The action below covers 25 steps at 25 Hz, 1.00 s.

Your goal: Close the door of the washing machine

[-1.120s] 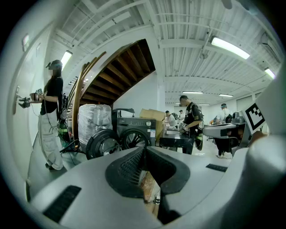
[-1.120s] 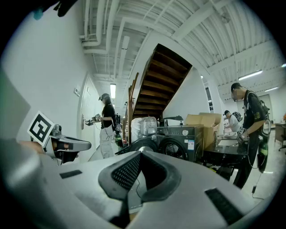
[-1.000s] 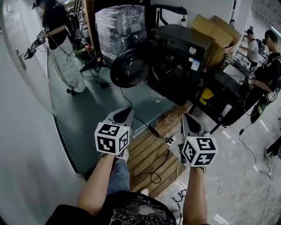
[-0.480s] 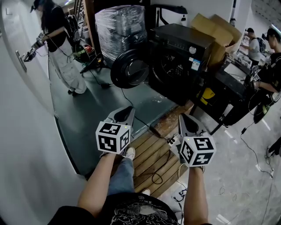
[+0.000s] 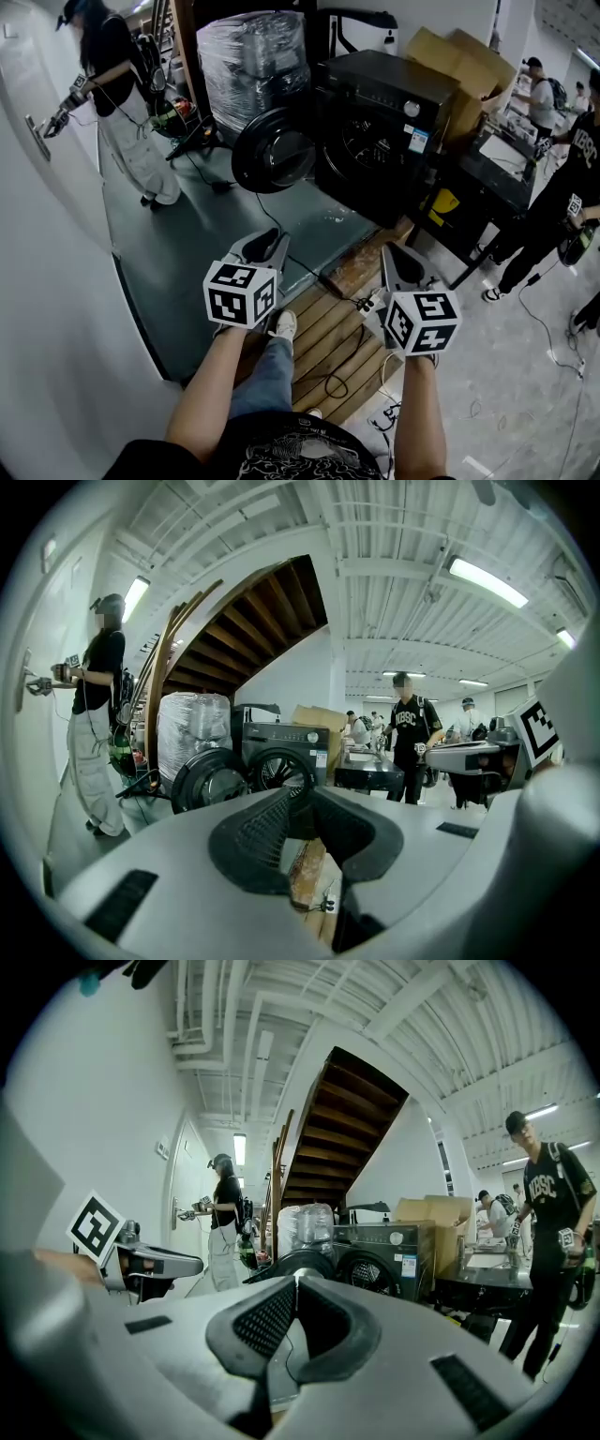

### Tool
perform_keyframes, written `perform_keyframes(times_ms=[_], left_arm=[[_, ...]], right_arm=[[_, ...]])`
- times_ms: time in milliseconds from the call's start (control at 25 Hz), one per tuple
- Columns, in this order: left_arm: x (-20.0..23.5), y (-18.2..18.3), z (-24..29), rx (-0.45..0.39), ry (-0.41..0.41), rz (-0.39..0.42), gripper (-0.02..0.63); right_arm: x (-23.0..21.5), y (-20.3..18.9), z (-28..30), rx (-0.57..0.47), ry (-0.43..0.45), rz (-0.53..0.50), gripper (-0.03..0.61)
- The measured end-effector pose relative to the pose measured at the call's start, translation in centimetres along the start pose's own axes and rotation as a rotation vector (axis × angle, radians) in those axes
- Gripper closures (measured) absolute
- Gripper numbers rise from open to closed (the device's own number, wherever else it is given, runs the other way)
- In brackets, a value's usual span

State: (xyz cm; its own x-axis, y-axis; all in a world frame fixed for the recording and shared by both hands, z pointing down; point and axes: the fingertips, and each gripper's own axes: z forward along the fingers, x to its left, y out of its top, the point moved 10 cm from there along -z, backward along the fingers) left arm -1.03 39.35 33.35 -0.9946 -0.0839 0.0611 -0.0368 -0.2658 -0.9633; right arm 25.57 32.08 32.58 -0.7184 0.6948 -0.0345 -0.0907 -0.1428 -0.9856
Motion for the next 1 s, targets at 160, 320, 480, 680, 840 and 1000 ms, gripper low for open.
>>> perform_keyframes(times_ms=[160, 320, 480, 680, 840, 1000], left_arm=[[1.4, 0.3, 2.2, 0.009, -0.005, 0.002, 0.535], [3.0, 0.5, 4.6, 0.02, -0.008, -0.006, 0.525], [4.4, 0.7, 7.4, 0.031, -0.013, -0.013, 0.509], [6.8, 0.7, 10.8, 0.048, -0.02, -0.025, 0.487], [9.2, 0.7, 13.5, 0.074, -0.024, -0.029, 0.47], [11.9, 0.9, 16.2, 0.093, -0.029, -0.027, 0.449]], right_arm=[[-0.8, 0.1, 2.3, 0.008, -0.004, 0.003, 0.555], [-1.7, 0.2, 4.8, 0.02, -0.007, 0.005, 0.555], [-2.8, 0.2, 7.6, 0.037, -0.005, 0.004, 0.555], [-3.8, 0.1, 11.7, 0.059, -0.003, 0.008, 0.555], [-4.5, 0.2, 15.4, 0.078, -0.001, 0.018, 0.555], [-4.8, 0.2, 19.2, 0.099, 0.001, 0.021, 0.555]])
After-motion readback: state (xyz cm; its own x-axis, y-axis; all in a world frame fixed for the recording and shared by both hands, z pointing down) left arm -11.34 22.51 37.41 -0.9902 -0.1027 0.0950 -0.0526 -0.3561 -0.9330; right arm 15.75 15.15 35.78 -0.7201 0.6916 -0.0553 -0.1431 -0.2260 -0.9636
